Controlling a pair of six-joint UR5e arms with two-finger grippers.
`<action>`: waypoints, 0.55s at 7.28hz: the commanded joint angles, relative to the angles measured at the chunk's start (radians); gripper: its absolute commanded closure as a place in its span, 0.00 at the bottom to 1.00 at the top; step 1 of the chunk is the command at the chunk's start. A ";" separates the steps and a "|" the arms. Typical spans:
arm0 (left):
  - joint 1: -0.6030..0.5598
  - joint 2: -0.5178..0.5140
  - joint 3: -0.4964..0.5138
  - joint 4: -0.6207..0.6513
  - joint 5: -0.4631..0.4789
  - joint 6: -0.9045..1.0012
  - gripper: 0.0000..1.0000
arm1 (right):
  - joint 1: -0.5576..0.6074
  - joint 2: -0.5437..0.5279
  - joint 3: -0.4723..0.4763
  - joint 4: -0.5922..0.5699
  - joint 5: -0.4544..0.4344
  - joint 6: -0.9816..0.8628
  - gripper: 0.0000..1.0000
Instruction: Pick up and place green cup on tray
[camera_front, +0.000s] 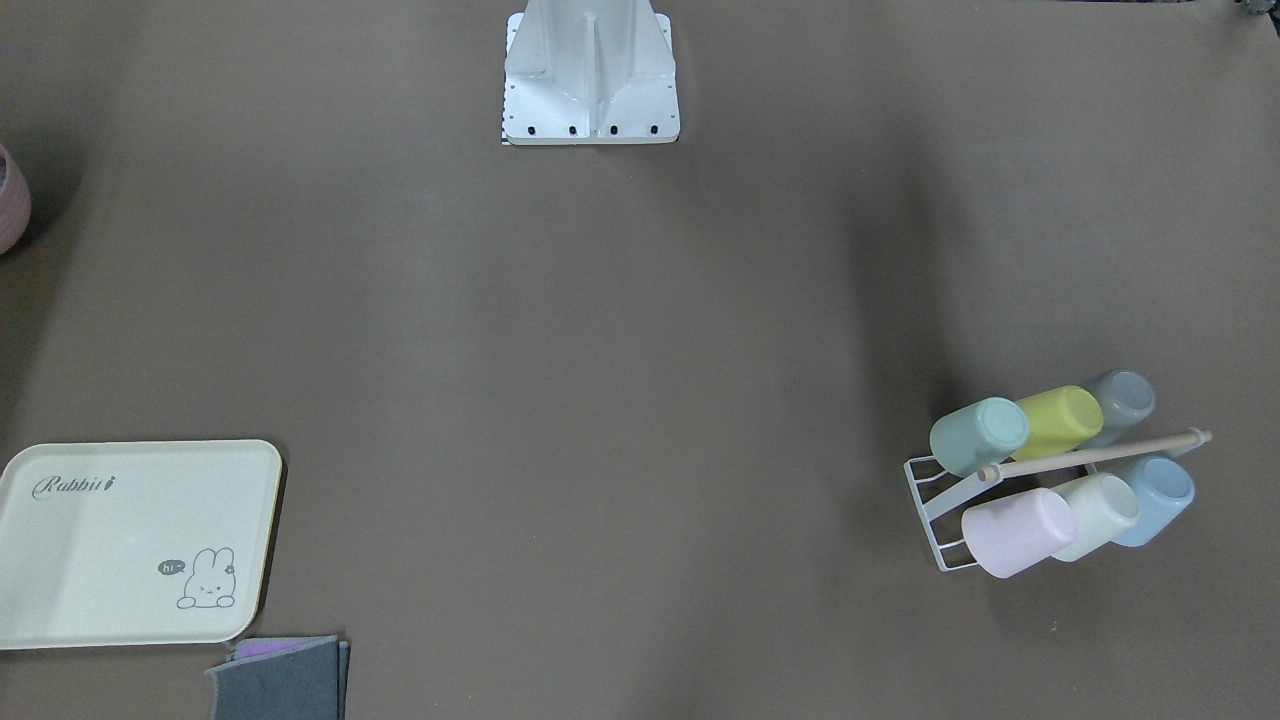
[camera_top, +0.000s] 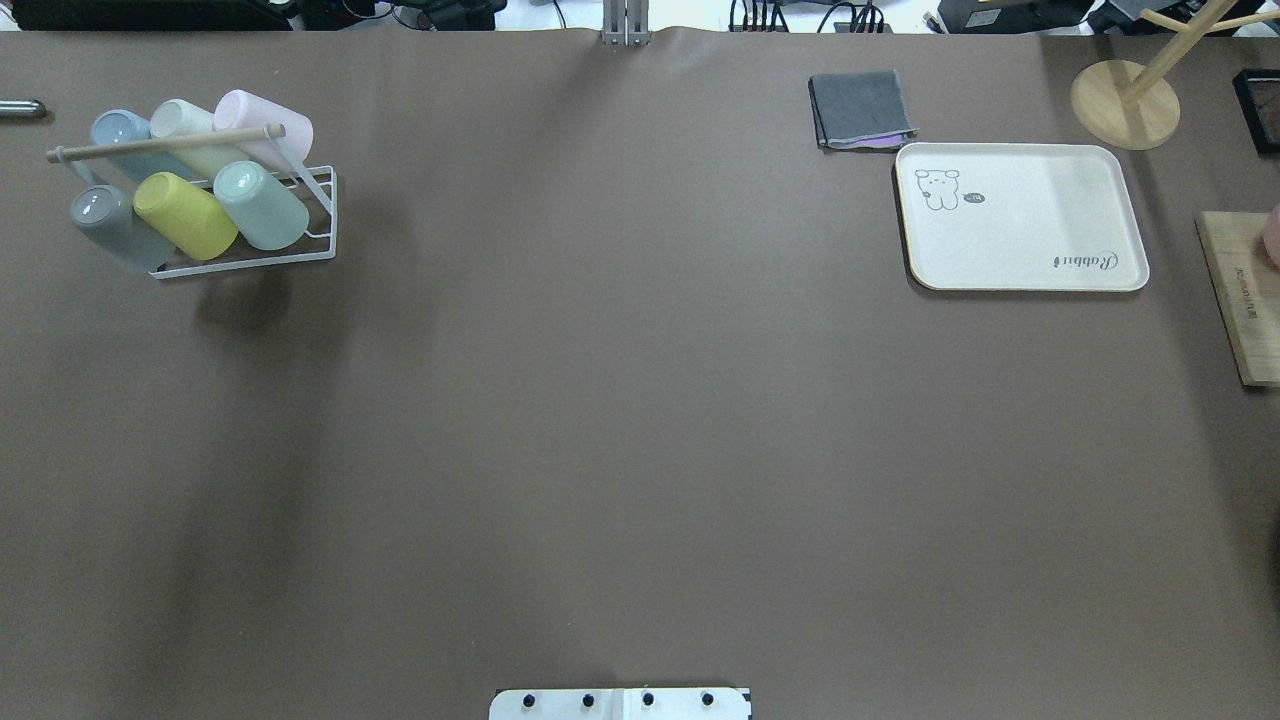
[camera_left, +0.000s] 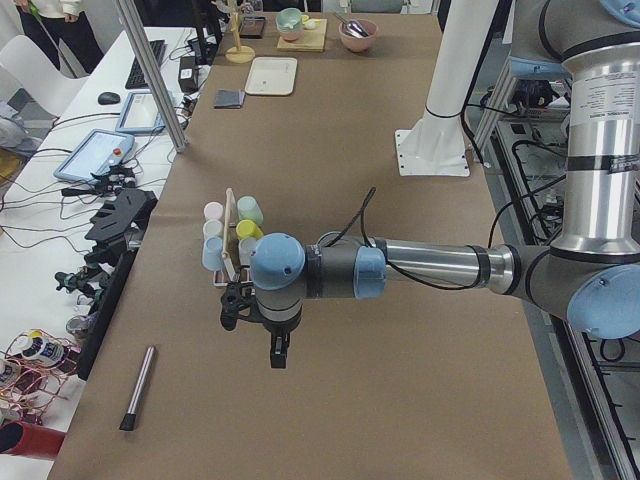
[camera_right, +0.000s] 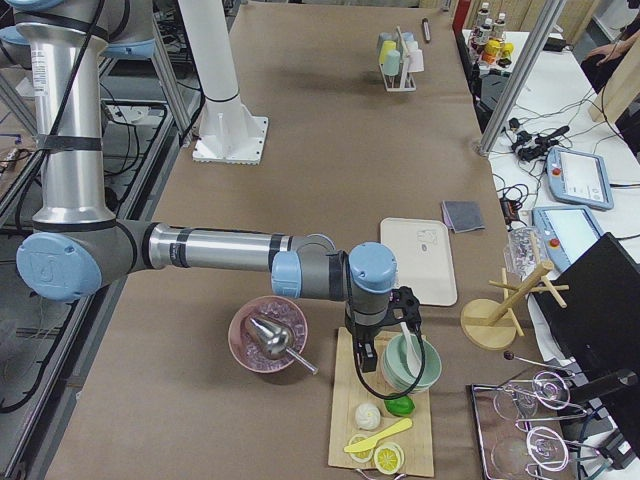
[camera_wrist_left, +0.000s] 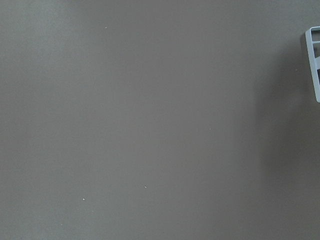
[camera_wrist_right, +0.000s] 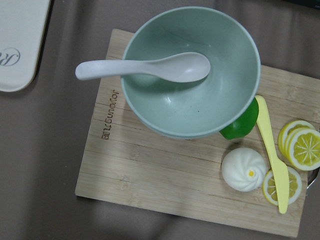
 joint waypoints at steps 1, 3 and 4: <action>0.000 0.001 0.002 0.000 0.001 -0.001 0.02 | 0.000 0.001 0.004 0.000 0.005 -0.002 0.00; 0.000 -0.004 -0.003 -0.001 0.001 0.002 0.03 | 0.000 0.001 0.005 0.000 -0.001 0.005 0.00; 0.000 -0.019 -0.006 -0.005 0.004 0.002 0.02 | 0.000 0.003 0.002 0.000 -0.001 0.005 0.00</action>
